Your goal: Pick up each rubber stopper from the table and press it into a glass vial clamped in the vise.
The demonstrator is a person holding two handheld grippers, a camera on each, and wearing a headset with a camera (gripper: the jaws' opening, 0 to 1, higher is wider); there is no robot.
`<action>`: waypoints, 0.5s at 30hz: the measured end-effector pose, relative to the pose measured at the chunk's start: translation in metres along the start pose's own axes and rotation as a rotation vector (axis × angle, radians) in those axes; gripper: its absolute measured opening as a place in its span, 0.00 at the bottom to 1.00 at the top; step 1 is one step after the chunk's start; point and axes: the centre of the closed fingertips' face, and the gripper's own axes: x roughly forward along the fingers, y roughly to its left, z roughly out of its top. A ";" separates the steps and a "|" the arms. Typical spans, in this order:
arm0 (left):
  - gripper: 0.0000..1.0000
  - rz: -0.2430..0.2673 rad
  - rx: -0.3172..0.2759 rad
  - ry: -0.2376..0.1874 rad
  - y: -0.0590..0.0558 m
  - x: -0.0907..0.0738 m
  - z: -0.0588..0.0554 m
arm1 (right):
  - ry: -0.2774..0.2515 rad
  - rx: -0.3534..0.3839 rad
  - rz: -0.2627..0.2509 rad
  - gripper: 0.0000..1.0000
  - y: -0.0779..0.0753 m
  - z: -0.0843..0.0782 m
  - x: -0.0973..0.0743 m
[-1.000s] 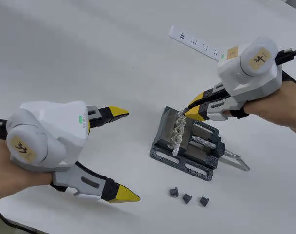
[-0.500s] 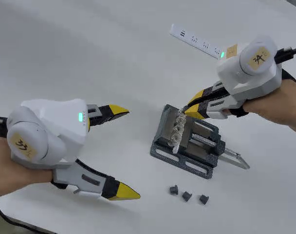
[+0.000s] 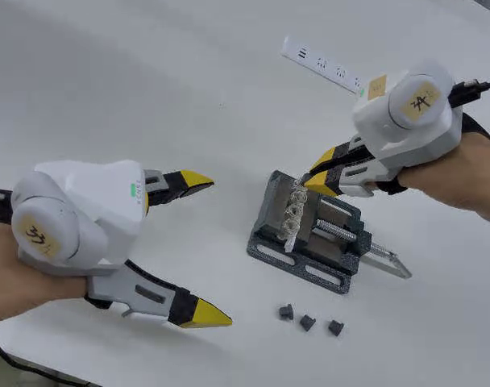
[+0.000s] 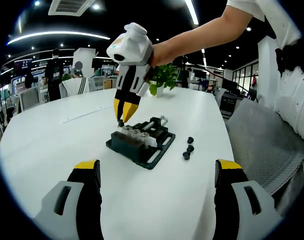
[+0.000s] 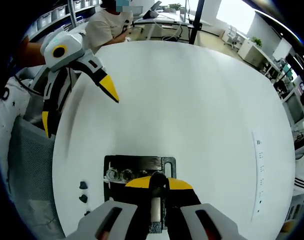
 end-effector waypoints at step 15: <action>0.94 -0.003 -0.002 0.000 0.000 0.001 -0.001 | 0.001 0.006 -0.015 0.02 -0.001 -0.001 0.001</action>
